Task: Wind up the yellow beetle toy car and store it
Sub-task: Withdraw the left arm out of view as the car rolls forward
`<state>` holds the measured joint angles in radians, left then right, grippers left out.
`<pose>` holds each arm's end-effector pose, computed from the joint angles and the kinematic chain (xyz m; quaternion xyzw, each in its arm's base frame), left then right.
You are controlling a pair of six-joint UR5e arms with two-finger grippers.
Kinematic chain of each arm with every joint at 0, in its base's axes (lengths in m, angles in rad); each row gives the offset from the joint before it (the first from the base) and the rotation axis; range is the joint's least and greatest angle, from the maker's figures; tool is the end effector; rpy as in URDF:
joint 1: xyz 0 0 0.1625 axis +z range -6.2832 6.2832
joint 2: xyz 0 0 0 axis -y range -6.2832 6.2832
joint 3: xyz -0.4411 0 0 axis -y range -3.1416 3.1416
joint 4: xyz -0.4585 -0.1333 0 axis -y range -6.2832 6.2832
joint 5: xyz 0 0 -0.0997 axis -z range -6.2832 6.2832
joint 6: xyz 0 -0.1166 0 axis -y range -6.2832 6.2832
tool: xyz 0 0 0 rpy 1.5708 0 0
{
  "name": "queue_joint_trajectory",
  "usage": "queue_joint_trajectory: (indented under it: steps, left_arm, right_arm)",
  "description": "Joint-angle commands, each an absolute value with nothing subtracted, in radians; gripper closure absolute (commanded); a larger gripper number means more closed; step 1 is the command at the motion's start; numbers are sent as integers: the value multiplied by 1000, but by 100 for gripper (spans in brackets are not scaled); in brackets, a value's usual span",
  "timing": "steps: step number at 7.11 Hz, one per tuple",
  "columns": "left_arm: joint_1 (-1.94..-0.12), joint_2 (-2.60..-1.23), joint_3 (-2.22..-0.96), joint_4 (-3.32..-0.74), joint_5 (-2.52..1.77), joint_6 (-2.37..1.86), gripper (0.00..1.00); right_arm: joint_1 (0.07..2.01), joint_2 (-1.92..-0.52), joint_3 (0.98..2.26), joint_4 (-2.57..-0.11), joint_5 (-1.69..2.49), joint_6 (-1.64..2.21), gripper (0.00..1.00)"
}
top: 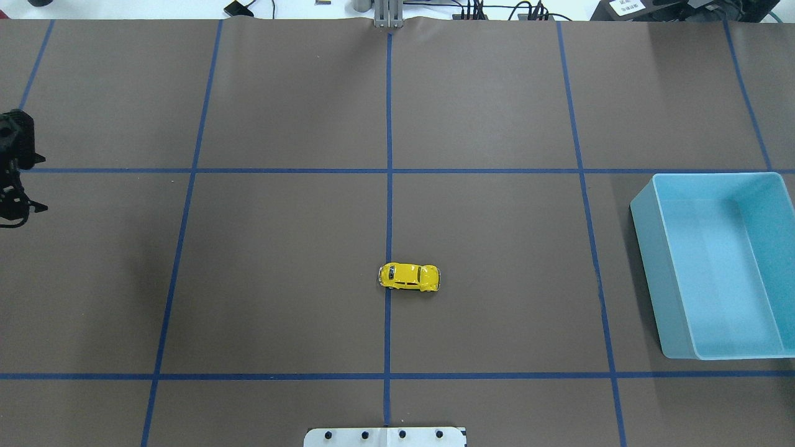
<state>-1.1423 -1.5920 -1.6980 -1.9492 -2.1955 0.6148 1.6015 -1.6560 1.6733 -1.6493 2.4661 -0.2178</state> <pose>0.1886 -0.5697 0.5673 0.2743 0.2724 0.5272 0.7567 0.0581 -0.5144 0.6729 0.0263 -0.4327 -0.0710 0.8983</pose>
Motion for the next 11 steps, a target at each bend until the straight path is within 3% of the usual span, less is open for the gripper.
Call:
queue_joint_trajectory:
  steps: [1, 3, 6, 11]
  left_arm:
    - [-1325, -1591, -1675, -1788, -2235, 612, 0]
    - [-1480, -1589, -1629, -1674, -2279, 612, 0]
    - [-1630, -1577, -1563, -1655, -2360, 399, 0]
    - [-1634, -1578, -1540, -1699, -2376, 193, 0]
  right_arm:
    - [1681, -1658, 1750, -1667, 2471, -218, 0]
    - [1746, -1654, 1837, -1754, 2477, -216, 0]
    - [1651, -1536, 1907, -1758, 2479, -175, 0]
    - [1367, -1315, 1899, -1747, 2462, -176, 0]
